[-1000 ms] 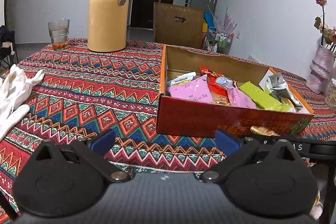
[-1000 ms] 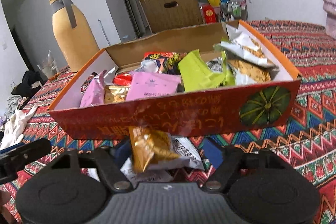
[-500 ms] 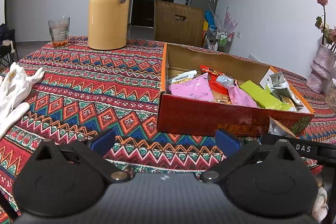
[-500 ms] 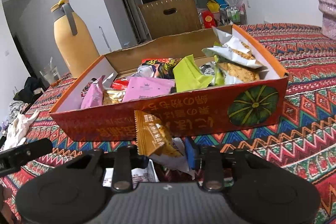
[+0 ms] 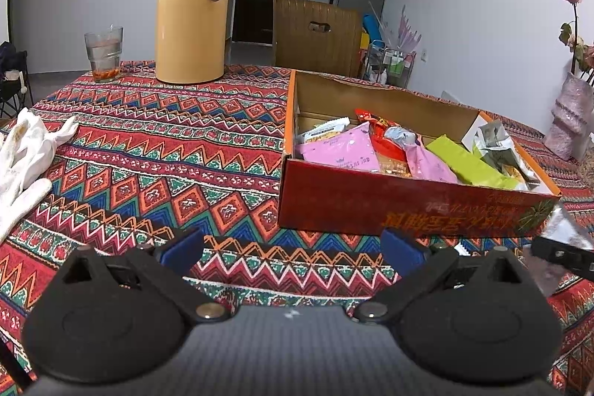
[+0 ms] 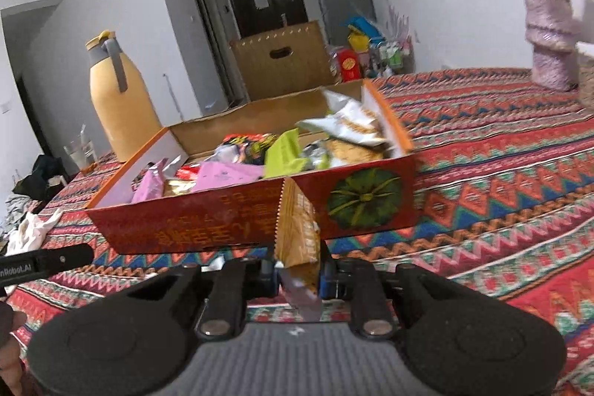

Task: Organize snacks
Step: 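Grasp a white snack packet with the left gripper while the right holds the golden packet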

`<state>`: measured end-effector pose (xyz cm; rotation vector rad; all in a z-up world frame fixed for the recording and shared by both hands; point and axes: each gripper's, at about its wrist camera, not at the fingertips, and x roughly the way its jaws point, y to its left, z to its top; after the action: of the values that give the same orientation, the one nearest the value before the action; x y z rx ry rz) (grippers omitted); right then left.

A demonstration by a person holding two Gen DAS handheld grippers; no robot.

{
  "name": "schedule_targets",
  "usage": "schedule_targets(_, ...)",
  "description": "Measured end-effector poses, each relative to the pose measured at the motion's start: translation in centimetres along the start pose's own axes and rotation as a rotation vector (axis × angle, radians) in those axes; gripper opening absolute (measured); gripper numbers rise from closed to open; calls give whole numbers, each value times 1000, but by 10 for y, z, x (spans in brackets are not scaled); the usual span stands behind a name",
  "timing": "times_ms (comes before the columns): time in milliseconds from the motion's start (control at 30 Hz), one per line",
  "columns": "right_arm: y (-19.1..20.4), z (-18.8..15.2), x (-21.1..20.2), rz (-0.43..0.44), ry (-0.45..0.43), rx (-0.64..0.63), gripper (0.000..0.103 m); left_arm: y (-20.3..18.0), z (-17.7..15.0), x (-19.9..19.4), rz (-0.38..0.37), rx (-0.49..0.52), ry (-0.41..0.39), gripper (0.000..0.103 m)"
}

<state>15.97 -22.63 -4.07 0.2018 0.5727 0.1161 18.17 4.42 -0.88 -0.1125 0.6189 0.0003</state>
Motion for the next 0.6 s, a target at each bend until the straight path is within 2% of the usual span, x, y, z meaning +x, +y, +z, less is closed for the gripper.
schedule_targets(300,-37,-2,-17,-109,-80,11,18,-5,-3,6,18,25,25,103)
schedule_targets(600,-39,-12,-20,-73,-145,4,18,-34,8,-4,1,64,69,103)
